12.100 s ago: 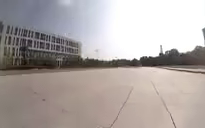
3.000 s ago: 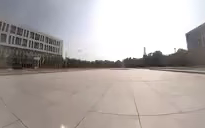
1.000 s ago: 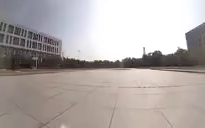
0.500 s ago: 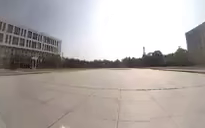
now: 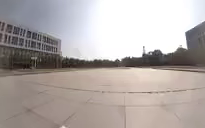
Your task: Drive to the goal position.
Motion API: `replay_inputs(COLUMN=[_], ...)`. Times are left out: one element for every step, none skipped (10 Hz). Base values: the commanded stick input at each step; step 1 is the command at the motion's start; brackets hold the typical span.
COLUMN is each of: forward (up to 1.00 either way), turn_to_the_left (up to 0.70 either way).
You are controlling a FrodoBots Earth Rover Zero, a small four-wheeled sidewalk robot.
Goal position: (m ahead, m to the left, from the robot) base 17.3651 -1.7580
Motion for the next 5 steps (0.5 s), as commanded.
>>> replay_inputs(forward=[0.7,0.7,0.7,0.7,0.7], turn_to_the_left=[0.0,0.0,0.0,0.0,0.0])
